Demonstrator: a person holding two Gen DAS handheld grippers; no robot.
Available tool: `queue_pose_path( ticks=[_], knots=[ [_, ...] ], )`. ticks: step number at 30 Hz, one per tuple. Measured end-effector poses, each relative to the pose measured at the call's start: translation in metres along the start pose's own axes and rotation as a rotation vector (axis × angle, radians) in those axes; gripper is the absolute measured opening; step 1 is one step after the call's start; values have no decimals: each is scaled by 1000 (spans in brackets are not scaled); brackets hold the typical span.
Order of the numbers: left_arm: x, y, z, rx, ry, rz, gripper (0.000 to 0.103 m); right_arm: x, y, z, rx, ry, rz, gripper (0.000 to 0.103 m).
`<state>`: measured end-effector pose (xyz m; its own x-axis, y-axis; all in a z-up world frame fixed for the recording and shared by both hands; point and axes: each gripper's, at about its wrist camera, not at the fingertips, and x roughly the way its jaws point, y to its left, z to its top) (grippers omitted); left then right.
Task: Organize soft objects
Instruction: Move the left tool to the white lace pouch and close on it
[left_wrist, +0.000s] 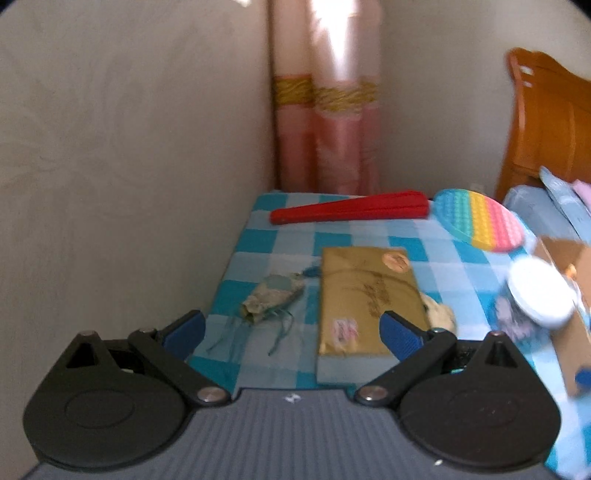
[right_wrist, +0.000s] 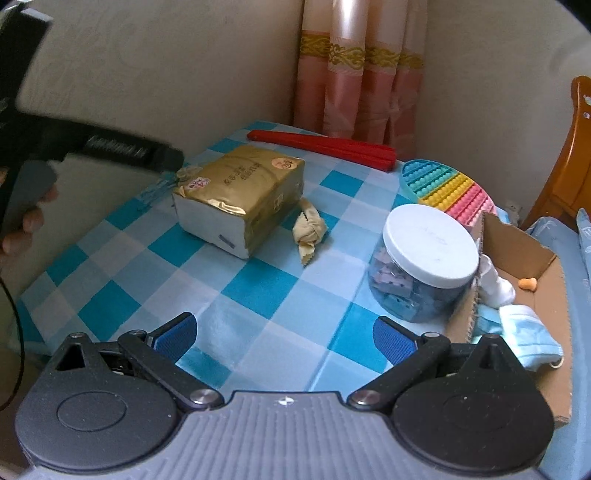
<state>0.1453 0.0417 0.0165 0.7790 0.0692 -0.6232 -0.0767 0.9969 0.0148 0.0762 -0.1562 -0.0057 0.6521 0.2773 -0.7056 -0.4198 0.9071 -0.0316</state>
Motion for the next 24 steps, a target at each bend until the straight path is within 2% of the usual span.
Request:
queue_pose_path(
  ticks=[2, 7, 12, 16, 24],
  knots=[
    [9, 6, 13, -57, 8, 11, 100, 2, 0, 2, 1, -4, 6, 103],
    [38, 8, 46, -126, 61, 119, 100, 8, 1, 1, -11, -9, 21, 103],
    [80, 5, 70, -159, 212, 140, 100, 10, 0, -3, -29, -27, 47, 103],
    [116, 14, 80, -272, 353, 150, 100, 7, -2, -5, -42, -55, 59, 103],
    [148, 23, 81, -413, 419, 233, 97, 2, -5, -11, -77, -101, 84, 103]
  ],
)
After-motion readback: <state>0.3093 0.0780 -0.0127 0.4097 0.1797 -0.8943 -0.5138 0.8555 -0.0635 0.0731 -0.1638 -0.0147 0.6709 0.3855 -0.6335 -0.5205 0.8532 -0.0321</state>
